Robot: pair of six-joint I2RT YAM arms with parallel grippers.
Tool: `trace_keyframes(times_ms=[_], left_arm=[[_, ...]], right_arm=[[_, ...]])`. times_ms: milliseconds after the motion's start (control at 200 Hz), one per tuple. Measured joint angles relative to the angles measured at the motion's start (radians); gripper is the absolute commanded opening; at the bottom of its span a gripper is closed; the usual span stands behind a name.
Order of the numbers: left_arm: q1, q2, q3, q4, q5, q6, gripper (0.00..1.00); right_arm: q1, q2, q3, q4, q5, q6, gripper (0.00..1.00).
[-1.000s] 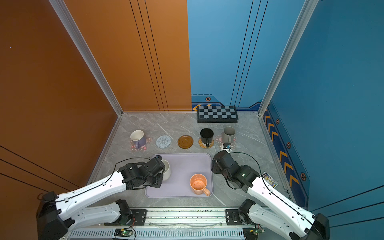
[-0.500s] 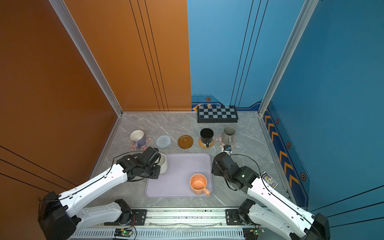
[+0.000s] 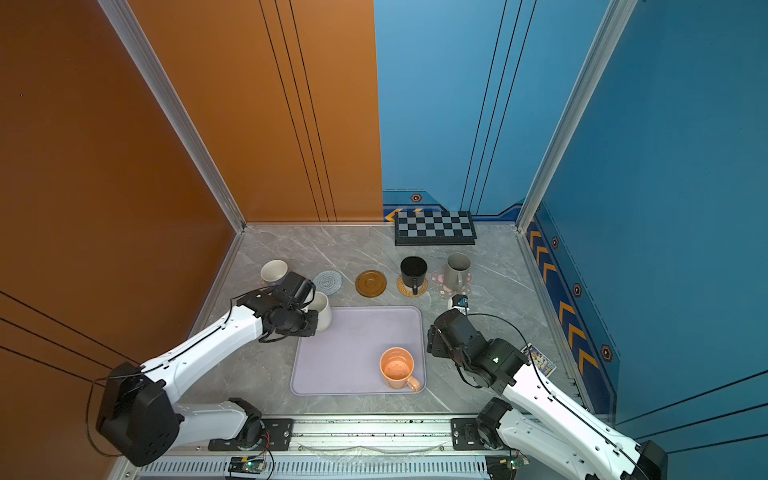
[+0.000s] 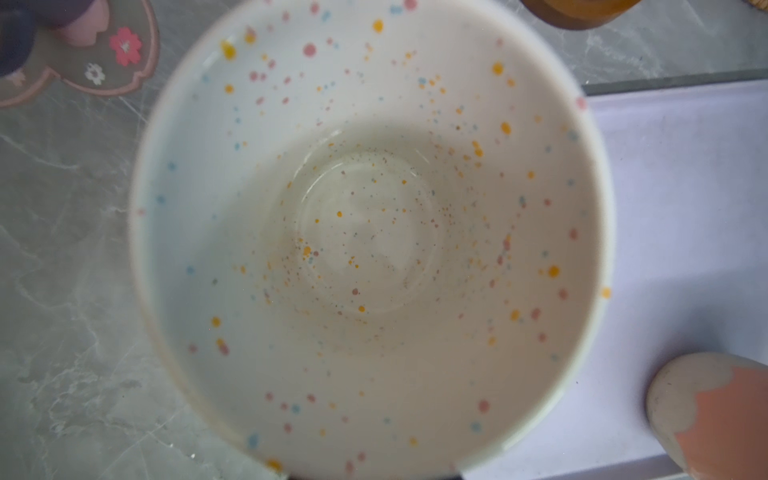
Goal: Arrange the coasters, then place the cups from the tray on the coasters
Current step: 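Carry the white speckled mug with the left gripper toward the light blue knitted coaster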
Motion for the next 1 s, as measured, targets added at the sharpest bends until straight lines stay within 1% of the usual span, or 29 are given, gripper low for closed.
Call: trace_keyframes(times_ms=[100,250,581,786,1001], left_arm=[[0.012,0.039,0.046,0.005,0.0,0.011,0.0],[0.019,0.097,0.11,0.019,0.0,0.029,0.0],[0.053,0.196,0.213,0.05,-0.012,0.085,0.0],[0.091,0.247,0.242,0.09,-0.031,0.1,0.0],[0.102,0.304,0.25,0.129,-0.061,0.108,0.0]], right_arm=[[-0.013,0.004,0.0,-0.003,0.003,-0.013,0.71],[-0.064,0.039,0.01,-0.005,0.002,-0.041,0.72],[-0.14,0.113,0.109,-0.011,-0.022,-0.114,0.73],[-0.191,0.138,0.144,-0.011,-0.048,-0.143,0.73],[-0.222,0.168,0.162,-0.011,-0.063,-0.157,0.73]])
